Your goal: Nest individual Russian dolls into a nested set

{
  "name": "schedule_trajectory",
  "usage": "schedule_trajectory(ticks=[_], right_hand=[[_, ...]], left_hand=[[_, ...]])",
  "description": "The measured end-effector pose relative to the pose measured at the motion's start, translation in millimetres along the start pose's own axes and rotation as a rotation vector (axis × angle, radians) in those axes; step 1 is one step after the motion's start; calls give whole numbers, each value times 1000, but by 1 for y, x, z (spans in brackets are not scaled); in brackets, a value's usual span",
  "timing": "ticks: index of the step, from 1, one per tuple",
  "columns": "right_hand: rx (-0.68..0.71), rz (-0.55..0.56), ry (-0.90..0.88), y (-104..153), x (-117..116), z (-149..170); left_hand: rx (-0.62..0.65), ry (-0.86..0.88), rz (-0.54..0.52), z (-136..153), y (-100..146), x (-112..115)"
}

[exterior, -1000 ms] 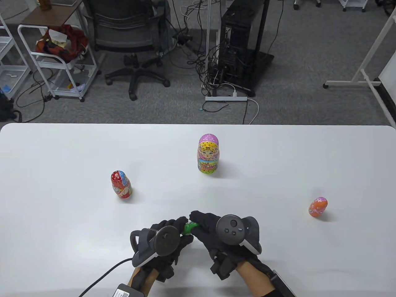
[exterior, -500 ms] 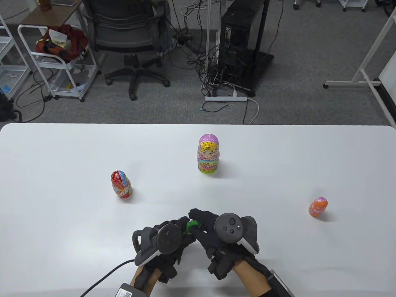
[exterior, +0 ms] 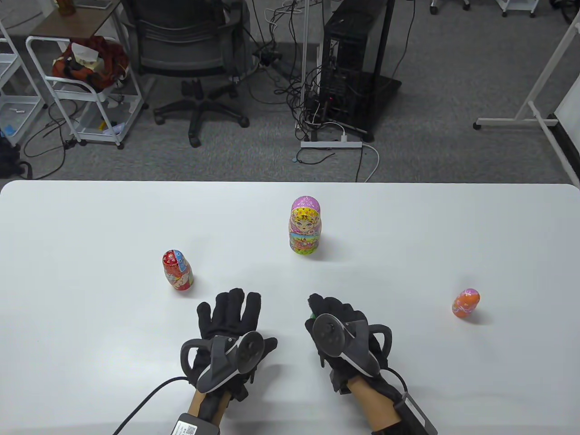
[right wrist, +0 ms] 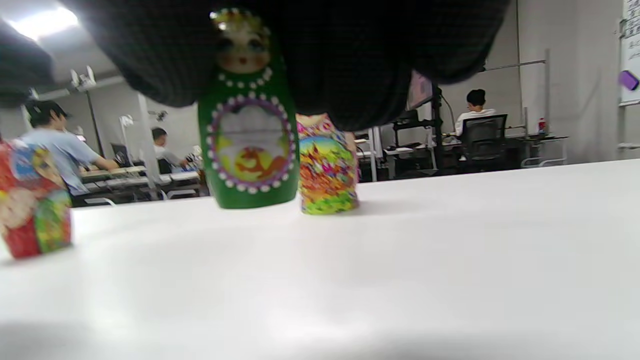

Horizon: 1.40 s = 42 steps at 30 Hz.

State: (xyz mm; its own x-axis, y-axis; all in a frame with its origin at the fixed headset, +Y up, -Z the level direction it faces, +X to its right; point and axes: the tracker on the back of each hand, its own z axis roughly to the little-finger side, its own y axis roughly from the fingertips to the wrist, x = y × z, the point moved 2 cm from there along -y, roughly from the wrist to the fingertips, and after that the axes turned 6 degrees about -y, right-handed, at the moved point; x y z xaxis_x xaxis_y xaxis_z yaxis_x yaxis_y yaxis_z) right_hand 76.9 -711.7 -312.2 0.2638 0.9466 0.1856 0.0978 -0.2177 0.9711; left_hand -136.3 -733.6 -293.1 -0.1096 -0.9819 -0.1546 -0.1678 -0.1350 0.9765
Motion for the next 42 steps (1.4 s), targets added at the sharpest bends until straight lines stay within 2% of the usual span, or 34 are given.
schedule_trajectory(ticks=[7, 11, 15, 17, 20, 21, 23, 24, 26, 27, 29, 31, 35, 38, 42], right_hand=[[-69, -177, 97, -5, -31, 16], [-76, -203, 106, -6, -34, 16], [-63, -264, 112, -4, -35, 18], [-85, -188, 61, -7, -15, 25], [-214, 8, -20, -12, 29, 52], [-246, 44, -23, -12, 38, 61], [-418, 211, 5, -10, 63, 99], [-497, 224, 8, -10, 67, 115], [-691, 153, 45, -14, 66, 149], [-786, 69, 94, -16, 60, 169], [-911, -20, 150, -15, 49, 198], [-977, -56, 157, -13, 40, 218], [-1047, -102, 156, -6, 23, 242], [-1045, -122, 142, -3, 16, 248], [-1013, -29, 219, -4, 22, 246]], left_hand=[[22, -24, 64, -6, -1, 6], [30, -14, 16, -7, 1, 1], [18, 23, 31, -6, 2, -1], [15, 29, 31, -5, 2, -2], [10, 32, 41, -4, 2, -2], [10, 36, 46, -4, 2, -1], [6, 39, 71, -4, 2, -1], [5, 40, 74, -4, 2, -1], [5, 51, 88, -4, 2, 0], [5, 53, 98, -4, 2, 0], [0, 53, 103, -3, 1, 1], [-2, 61, 118, -3, 2, 3], [5, 41, 144, -5, -1, 8], [10, 39, 157, -6, -1, 9], [13, 57, 151, -6, -1, 7]])
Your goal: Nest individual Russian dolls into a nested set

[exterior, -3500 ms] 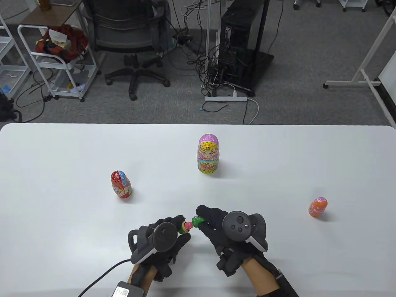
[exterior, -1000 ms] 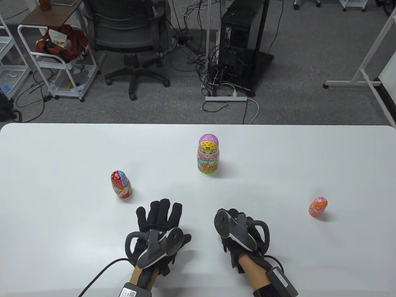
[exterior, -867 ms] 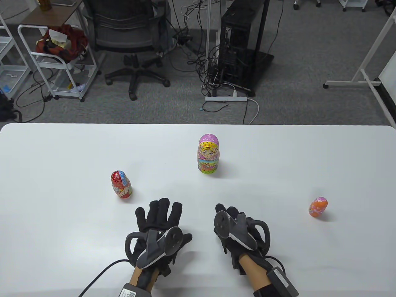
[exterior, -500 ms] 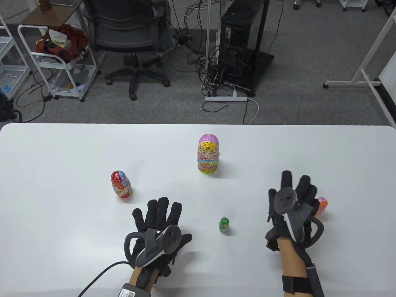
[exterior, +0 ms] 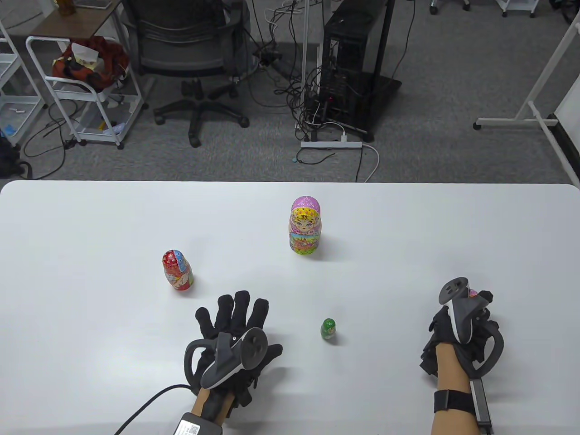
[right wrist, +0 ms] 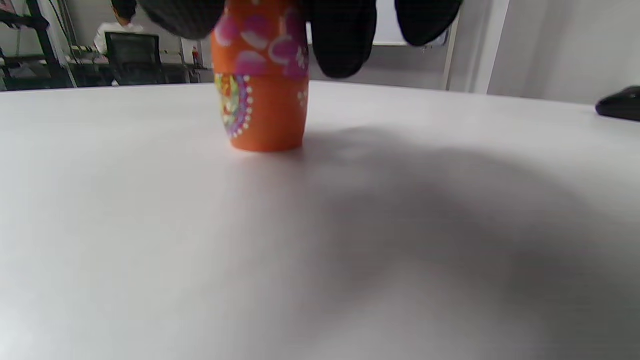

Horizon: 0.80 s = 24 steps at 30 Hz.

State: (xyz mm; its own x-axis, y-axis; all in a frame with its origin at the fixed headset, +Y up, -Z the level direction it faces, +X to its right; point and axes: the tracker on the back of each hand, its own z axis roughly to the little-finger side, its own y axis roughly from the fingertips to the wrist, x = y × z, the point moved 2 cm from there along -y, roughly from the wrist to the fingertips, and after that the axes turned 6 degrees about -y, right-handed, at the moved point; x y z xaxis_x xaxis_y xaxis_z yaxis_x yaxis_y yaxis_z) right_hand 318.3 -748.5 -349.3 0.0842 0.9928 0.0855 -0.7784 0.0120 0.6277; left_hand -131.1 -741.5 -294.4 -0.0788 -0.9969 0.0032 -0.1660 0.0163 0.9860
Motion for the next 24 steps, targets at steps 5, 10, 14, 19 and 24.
schedule_trajectory(ticks=[5, 10, 14, 19, 24], right_hand=[[74, 61, 21, 8, 5, -10], [282, 69, -112, 35, 22, -35], [569, -21, -412, 71, 41, -60], [917, 49, -524, 126, 72, -82], [1132, -38, -603, 176, 86, -97]], left_hand=[[1, 5, 0, 0, -1, 1], [-3, 16, -5, 1, -1, -1], [-5, 29, -21, 1, 0, -4], [0, 49, -66, 1, 2, -11], [28, 69, -117, -4, 6, -19]])
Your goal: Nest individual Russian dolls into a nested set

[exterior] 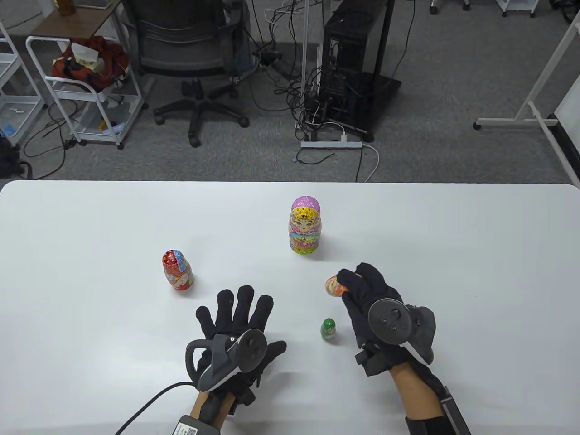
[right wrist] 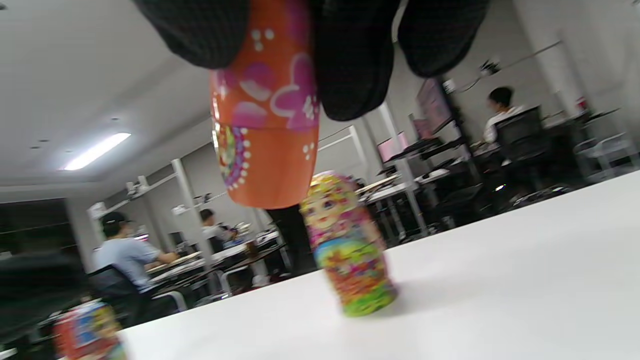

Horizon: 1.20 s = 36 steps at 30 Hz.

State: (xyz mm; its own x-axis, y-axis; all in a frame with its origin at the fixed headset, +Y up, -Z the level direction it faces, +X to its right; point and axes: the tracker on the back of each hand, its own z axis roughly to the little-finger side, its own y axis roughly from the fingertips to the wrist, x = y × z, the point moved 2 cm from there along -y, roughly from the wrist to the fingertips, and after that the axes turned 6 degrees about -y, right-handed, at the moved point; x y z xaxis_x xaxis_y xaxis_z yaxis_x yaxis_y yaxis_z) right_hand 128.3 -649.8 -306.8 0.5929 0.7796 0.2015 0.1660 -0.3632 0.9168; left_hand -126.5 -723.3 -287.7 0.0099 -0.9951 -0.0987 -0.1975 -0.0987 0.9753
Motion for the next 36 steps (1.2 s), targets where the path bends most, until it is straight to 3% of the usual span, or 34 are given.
schedule_trajectory(ticks=[8, 13, 17, 24, 29, 36], right_hand=[[122, -181, -23, 9, -39, -34], [147, -221, -64, 13, -49, -40], [162, -185, -75, 15, -50, -45], [170, -154, -101, 17, -46, -47], [182, -279, -68, 17, -53, -45], [188, -204, -84, 17, -51, -49]], left_hand=[[50, 57, -14, -9, 3, -5], [52, 90, -134, -10, 5, -14], [63, 151, -191, -11, 7, -19], [62, 193, -184, -7, 8, -20], [95, 189, -195, -6, 8, -22], [56, 210, -208, -3, 8, -23]])
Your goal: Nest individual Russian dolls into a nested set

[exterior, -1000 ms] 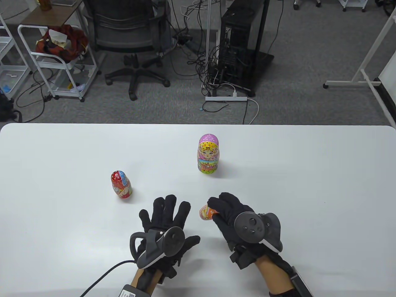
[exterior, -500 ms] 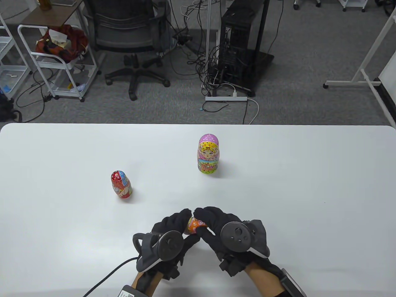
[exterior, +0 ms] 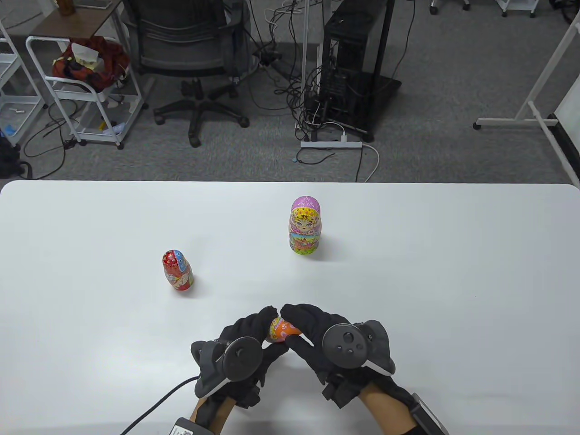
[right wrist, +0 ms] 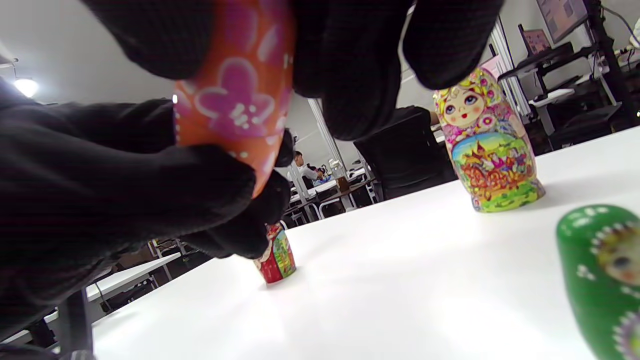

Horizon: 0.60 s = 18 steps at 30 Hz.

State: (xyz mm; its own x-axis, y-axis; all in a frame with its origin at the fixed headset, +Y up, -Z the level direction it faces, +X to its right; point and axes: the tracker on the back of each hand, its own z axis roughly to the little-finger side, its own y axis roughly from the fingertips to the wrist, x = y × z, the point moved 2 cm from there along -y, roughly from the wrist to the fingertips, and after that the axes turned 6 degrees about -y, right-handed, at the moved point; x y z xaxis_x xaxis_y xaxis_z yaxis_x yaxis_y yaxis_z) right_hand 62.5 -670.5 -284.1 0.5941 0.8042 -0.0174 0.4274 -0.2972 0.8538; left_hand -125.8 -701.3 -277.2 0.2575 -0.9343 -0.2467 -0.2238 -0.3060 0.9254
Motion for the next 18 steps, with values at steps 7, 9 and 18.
schedule_trajectory(ticks=[7, 9, 18], right_hand=[[8, 33, 3, 1, -1, -3], [10, 41, 3, 1, -1, -3], [18, 69, 9, 3, -5, -6]], left_hand=[[4, -4, -16, 2, 0, -2], [5, -7, -18, 2, 0, -2], [12, -18, -22, 4, 0, -3]])
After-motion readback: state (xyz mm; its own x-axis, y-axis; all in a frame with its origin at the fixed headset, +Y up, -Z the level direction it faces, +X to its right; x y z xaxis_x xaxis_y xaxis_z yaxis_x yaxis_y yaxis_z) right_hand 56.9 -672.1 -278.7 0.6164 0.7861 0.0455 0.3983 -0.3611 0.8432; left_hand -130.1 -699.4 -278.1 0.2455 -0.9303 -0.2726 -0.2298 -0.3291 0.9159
